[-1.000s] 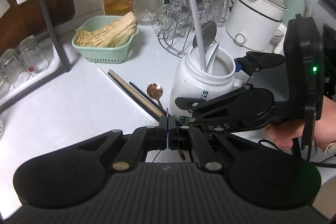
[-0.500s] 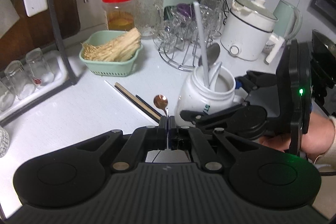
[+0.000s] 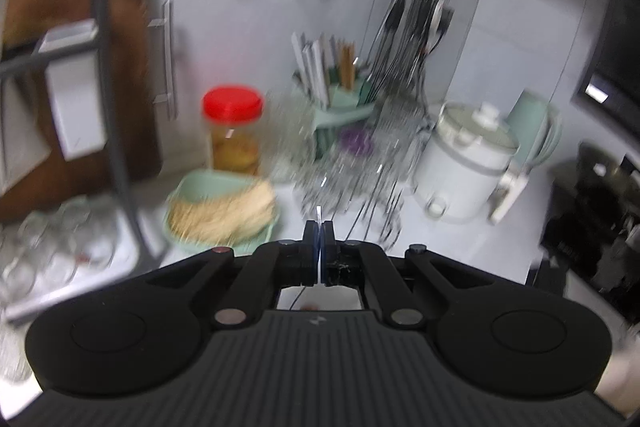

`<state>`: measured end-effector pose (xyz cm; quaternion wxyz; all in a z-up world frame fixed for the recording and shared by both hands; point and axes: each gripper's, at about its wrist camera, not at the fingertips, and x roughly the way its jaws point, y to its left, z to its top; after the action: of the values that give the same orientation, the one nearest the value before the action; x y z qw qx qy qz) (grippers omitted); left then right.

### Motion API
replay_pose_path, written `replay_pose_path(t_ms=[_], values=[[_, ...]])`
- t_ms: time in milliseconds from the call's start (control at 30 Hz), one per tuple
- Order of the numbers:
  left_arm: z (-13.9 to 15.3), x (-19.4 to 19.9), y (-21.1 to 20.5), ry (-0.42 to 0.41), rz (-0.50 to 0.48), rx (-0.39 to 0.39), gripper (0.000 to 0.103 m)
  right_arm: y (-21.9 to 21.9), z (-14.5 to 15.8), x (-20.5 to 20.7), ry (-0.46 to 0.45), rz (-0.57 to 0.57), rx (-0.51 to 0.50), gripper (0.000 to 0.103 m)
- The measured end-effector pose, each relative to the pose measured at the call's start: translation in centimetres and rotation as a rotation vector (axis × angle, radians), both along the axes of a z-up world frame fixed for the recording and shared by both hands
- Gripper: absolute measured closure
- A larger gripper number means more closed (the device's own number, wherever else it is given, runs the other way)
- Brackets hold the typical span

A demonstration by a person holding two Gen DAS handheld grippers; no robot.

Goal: Organize utensils
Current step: 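Lift the metal fork with the left tool up over the mug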

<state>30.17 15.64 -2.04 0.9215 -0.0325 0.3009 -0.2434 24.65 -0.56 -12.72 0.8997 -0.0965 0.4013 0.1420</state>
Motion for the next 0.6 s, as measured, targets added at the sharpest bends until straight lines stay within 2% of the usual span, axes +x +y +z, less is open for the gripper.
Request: replay_pose_path(t_ms=[267, 400, 600], values=[[3.5, 3.5, -3.8, -0.016, -0.154, -0.094, 0.102, 0.0, 0.0, -0.1, -0.003, 0.003, 0.000, 0.011], [3.7, 5.0, -6.5, 0.018, -0.245, -0.116, 0.102, 0.0, 0.0, -0.2, -0.004, 0.010, 0.001, 0.011], [3.0, 5.8, -9.3, 0.090, -0.317, -0.155, 0.102, -0.1, 0.0, -0.2, -0.008, 0.027, 0.003, 0.011]])
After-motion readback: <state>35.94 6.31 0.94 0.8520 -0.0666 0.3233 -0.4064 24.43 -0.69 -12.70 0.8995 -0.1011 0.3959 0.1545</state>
